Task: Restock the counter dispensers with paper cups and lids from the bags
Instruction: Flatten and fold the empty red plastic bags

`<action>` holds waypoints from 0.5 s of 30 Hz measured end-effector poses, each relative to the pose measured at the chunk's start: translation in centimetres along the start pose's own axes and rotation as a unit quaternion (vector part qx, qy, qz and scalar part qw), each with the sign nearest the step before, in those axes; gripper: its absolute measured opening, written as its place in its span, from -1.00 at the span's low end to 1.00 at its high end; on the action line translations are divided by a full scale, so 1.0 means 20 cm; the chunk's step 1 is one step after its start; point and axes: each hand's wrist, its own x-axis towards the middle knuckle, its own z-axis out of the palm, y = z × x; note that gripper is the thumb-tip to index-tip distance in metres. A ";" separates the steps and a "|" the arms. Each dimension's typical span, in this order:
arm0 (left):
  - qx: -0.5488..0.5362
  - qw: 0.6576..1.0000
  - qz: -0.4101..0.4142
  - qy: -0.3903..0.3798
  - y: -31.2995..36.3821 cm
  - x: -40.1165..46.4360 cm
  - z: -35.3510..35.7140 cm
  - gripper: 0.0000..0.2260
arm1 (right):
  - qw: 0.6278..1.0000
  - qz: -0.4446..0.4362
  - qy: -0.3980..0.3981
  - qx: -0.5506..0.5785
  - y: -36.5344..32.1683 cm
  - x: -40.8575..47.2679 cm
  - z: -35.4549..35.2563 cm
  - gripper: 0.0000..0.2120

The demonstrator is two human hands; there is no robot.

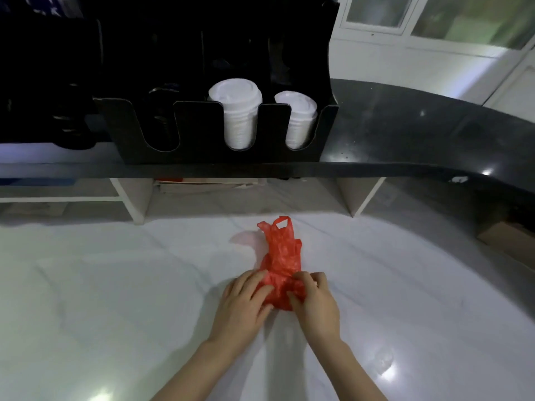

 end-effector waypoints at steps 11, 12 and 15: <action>-0.032 0.996 0.011 -0.087 -0.09 0.04 0.02 -0.56 | 0.985 -0.148 0.023 -0.084 0.06 -0.06 0.11 -0.51; -0.033 0.996 0.010 -0.084 -0.09 0.06 0.01 -0.58 | 0.984 -0.153 0.002 -0.091 0.06 -0.04 0.09 -0.48; -0.060 0.995 0.008 -0.074 -0.09 0.10 -0.03 -0.65 | 0.986 -0.148 -0.052 -0.054 0.07 0.00 0.00 -0.53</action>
